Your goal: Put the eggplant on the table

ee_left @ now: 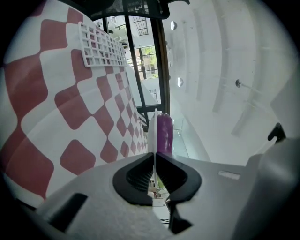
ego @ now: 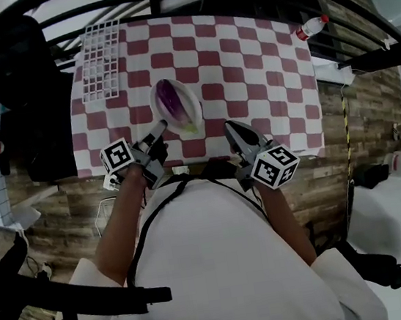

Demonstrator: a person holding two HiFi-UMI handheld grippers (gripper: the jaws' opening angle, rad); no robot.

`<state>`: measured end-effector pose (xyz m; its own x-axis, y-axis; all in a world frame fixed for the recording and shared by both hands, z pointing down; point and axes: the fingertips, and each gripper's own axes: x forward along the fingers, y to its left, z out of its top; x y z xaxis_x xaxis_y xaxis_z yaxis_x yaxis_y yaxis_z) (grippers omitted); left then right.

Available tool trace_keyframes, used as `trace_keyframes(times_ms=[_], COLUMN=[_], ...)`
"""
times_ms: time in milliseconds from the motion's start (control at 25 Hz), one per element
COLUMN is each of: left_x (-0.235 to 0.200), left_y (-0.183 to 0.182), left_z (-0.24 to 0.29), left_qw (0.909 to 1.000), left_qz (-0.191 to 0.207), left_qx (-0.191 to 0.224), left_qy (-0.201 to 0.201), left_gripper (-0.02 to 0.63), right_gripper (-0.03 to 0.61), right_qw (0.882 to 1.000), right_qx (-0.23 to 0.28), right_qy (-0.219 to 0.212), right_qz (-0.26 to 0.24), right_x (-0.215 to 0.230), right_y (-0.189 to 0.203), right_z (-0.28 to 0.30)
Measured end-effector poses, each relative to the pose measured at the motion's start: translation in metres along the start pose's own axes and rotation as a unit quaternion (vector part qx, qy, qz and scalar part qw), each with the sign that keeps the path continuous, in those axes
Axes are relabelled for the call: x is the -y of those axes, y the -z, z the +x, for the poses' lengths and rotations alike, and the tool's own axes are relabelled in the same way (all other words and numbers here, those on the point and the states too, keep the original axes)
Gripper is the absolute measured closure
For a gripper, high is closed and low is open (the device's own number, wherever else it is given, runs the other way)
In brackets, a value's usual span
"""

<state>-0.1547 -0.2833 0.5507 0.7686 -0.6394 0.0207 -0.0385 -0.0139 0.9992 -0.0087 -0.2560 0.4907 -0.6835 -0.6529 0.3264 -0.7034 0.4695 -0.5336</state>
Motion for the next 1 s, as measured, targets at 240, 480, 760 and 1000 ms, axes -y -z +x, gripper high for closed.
trace_keyframes(times_ms=[240, 480, 760, 1000], left_x=[-0.018, -0.031, -0.049, -0.071], left_y=[-0.004, -0.005, -0.005, -0.004], left_z=[0.008, 0.015, 0.027, 0.035], left_qw=[0.9999, 0.9999, 0.9999, 0.9998], left_qz=[-0.006, -0.01, -0.015, -0.018], left_qx=[-0.012, -0.01, -0.004, 0.001], left_qy=[0.003, 0.007, 0.003, -0.001], left_gripper=[0.589, 0.589, 0.588, 0.589], right_gripper=[0.571, 0.571, 0.571, 0.571], right_qw=[1.0, 1.0, 0.999, 0.998], right_qx=[-0.009, -0.017, -0.036, -0.057], right_qy=[0.0, -0.002, -0.004, -0.007], right_qz=[0.001, 0.003, 0.001, 0.0], right_x=[-0.002, 0.003, 0.019, 0.034], right_y=[0.004, 0.004, 0.002, 0.001], right_z=[0.014, 0.019, 0.02, 0.012])
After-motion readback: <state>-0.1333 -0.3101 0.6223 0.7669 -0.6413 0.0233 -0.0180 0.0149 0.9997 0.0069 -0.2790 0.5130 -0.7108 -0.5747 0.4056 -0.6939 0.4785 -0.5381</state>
